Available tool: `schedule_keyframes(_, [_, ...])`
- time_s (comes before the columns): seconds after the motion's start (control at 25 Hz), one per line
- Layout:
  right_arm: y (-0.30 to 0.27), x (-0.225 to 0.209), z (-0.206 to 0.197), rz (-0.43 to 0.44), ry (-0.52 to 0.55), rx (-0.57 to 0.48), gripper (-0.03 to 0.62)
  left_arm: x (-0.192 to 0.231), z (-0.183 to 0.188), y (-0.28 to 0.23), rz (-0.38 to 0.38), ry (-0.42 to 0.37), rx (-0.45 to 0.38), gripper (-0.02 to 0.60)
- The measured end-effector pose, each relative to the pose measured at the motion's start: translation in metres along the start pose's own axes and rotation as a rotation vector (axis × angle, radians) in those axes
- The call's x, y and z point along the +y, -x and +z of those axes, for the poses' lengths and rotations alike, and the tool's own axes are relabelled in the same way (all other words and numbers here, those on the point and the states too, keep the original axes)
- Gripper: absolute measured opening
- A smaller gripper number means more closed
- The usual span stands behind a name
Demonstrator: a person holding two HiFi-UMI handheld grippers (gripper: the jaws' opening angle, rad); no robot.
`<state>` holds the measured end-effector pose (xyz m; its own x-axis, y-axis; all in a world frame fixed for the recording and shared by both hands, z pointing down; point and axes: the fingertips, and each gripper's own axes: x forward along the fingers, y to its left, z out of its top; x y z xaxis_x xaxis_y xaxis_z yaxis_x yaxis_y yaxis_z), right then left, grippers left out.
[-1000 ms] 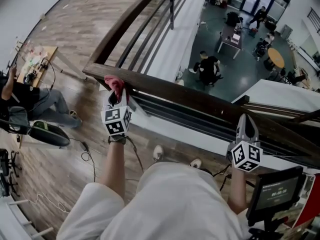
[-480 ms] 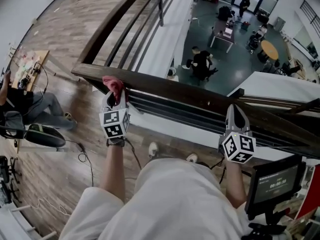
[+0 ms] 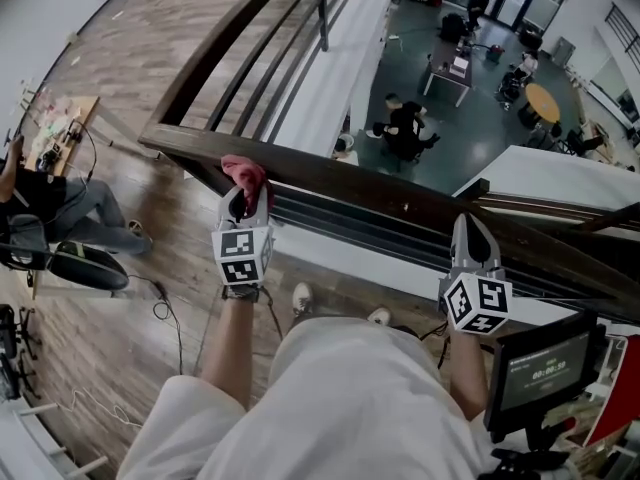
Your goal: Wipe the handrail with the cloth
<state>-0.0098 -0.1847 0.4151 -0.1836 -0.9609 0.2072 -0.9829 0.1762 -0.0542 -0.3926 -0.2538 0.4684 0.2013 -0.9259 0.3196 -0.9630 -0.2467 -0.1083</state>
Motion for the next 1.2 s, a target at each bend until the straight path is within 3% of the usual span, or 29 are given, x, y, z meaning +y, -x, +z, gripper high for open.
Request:
schedule_keyframes(0.4, [0.011,-0.01,0.001,0.051,-0.006,0.008,0.003,-0.069,0.009,0.008,-0.079,-0.029,0.005,0.075])
schedule_keyframes(0.8, [0.029,-0.04,-0.003,0.043,0.018,0.022,0.003,-0.107,0.01,0.007,-0.095,-0.039,-0.019,0.075])
schedule_keyframes(1.2, [0.022,-0.039,-0.01,0.082,0.025,0.044,0.003,-0.169,0.014,0.009,-0.198,-0.085,-0.018,0.075])
